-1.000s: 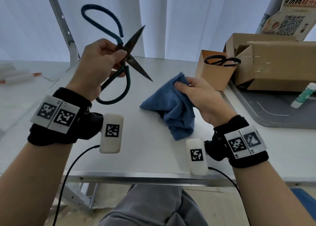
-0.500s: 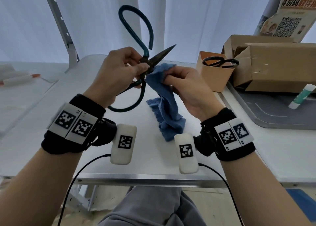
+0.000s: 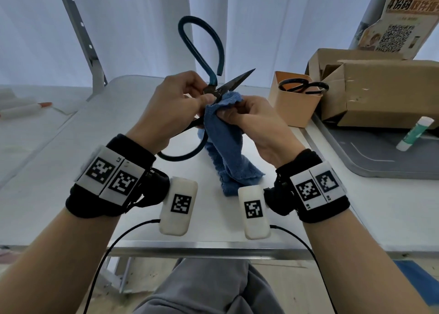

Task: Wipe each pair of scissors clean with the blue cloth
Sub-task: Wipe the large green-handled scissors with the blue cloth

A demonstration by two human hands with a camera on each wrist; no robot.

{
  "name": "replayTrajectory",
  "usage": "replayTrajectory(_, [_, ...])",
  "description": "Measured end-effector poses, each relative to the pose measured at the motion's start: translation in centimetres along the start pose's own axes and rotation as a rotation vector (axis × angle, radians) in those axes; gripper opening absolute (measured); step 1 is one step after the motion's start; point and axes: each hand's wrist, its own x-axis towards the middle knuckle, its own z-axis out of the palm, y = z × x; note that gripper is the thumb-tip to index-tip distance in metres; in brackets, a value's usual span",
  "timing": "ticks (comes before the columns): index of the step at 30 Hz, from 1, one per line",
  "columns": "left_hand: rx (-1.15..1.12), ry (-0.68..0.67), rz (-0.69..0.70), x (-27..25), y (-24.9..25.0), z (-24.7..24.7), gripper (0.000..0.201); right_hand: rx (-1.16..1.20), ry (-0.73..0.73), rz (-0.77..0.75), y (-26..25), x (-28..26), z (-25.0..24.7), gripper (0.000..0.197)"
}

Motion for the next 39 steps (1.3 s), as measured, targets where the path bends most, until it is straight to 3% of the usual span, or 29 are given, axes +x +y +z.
replayTrajectory(12, [-0.005, 0.013, -0.01, -0.04, -0.3, 0.05, 0.005, 0.003, 0.011, -0.001, 0.39, 0.09, 0.05, 0.024])
replayTrajectory(22, [0.019, 0.031, 0.007, 0.03, -0.46, 0.27, 0.009, -0.003, -0.002, -0.007, 0.85, 0.05, -0.01, 0.032])
replayTrajectory(31, [0.005, 0.041, -0.003, -0.31, -0.38, 0.25, 0.005, 0.071, -0.063, 0.021, 0.56, -0.29, -0.45, 0.023])
replayTrajectory(39, [-0.074, 0.019, -0.039, -0.27, -0.24, 0.67, 0.002, 0.03, 0.044, -0.037, 0.43, -0.36, 0.16, 0.015])
